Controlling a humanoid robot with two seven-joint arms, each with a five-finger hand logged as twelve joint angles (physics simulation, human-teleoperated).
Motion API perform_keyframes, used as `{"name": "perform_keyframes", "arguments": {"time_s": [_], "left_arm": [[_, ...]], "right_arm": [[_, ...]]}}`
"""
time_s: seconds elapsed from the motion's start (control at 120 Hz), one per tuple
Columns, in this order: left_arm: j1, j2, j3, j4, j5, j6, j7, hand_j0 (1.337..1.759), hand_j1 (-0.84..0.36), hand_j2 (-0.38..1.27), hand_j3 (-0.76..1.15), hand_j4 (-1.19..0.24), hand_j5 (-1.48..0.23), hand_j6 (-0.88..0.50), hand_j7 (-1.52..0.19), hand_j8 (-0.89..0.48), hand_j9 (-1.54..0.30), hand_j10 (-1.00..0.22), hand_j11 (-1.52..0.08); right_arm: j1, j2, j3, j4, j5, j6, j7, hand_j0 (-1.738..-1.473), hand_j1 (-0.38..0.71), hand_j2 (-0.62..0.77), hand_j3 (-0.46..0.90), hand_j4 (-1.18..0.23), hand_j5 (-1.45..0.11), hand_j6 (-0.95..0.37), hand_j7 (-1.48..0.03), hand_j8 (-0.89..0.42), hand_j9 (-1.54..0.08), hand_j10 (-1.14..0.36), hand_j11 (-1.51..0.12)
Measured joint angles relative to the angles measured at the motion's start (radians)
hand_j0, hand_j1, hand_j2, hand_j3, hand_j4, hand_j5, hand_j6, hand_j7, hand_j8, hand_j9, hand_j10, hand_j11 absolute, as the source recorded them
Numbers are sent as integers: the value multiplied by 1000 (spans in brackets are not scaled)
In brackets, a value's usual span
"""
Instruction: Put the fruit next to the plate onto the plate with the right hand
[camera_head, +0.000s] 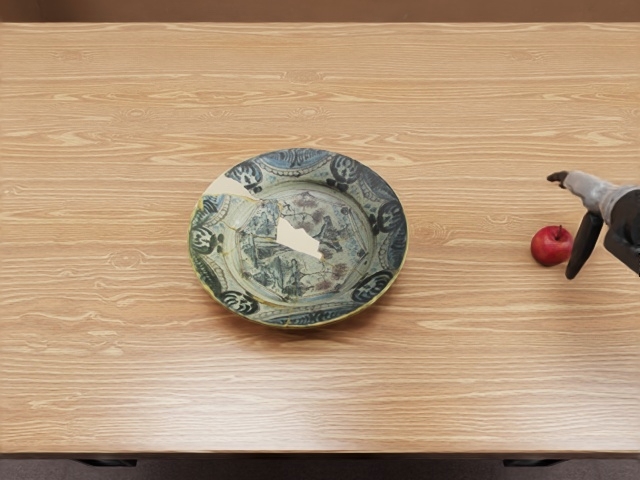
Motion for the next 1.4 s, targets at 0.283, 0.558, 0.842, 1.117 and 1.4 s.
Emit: {"name": "perform_keyframes", "arguments": {"time_s": [0.283, 0.558, 0.842, 1.117, 1.4], "left_arm": [[0, 0, -1, -1, 0, 0, 0, 1658, 349, 0, 0, 0, 0, 0, 0, 0, 0, 0, 0], [0, 0, 0, -3, 0, 0, 0, 1658, 349, 0, 0, 0, 0, 0, 0, 0, 0, 0, 0], [1, 0, -1, -3, -1, 0, 0, 1658, 349, 0, 0, 0, 0, 0, 0, 0, 0, 0, 0], [0, 0, 0, -3, 0, 0, 0, 1658, 349, 0, 0, 0, 0, 0, 0, 0, 0, 0, 0], [-6, 0, 1, -4, 0, 0, 0, 1658, 349, 0, 0, 0, 0, 0, 0, 0, 0, 0, 0]], "right_arm": [[-66, 32, 1, -23, -42, -70, 0, -1658, -286, -8, 0, -59, -71, -61, -71, -60, -71, -58, -71], [-99, 90, -1, -72, -76, -133, 0, -1658, -196, -23, 0, -134, -169, -136, -168, -135, -169, -133, -168], [-116, 120, -2, -82, -83, -157, 0, -1658, -109, -37, 0, -206, -264, -209, -263, -207, -264, -206, -263], [-121, 109, -8, -83, -83, -161, 0, -1658, -73, -43, 0, -236, -302, -238, -302, -237, -302, -235, -302], [-127, 94, -12, -84, -83, -162, 0, -1658, -46, -47, 0, -259, -332, -260, -331, -259, -332, -258, -331]]}}
